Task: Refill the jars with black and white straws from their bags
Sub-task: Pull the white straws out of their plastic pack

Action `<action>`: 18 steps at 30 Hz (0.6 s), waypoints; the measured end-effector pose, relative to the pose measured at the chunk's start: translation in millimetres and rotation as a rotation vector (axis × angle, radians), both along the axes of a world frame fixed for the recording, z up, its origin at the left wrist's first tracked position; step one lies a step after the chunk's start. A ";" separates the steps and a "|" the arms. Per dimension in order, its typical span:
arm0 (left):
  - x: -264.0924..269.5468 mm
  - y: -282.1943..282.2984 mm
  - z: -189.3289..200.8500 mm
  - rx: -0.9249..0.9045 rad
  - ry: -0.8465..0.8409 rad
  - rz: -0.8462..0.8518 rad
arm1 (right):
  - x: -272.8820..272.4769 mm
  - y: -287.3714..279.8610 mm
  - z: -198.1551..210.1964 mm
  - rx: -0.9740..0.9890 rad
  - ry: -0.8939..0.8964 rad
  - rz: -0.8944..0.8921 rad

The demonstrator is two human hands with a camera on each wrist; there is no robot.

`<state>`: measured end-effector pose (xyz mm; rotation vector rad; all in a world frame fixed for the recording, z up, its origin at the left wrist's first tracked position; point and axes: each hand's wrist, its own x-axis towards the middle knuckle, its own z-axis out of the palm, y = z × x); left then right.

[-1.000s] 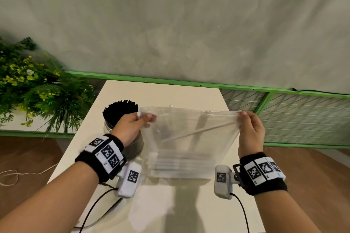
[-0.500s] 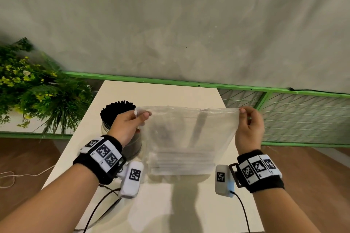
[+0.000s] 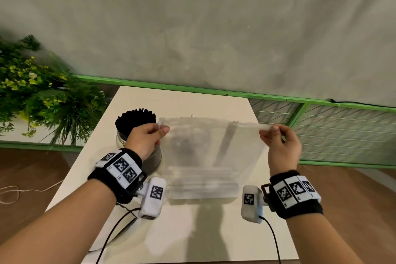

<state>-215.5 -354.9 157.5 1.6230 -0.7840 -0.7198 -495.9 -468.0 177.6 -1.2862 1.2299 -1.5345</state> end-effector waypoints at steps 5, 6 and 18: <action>-10.0 -0.8 19.4 -0.089 0.048 -0.091 | 28.3 41.6 8.7 -0.410 0.309 0.123; -14.4 -0.7 22.0 -0.102 0.056 -0.118 | 38.4 51.1 6.7 -0.488 0.422 0.223; -51.4 4.4 29.7 -0.022 -0.048 -0.373 | 74.7 56.6 -58.7 -0.087 1.455 0.608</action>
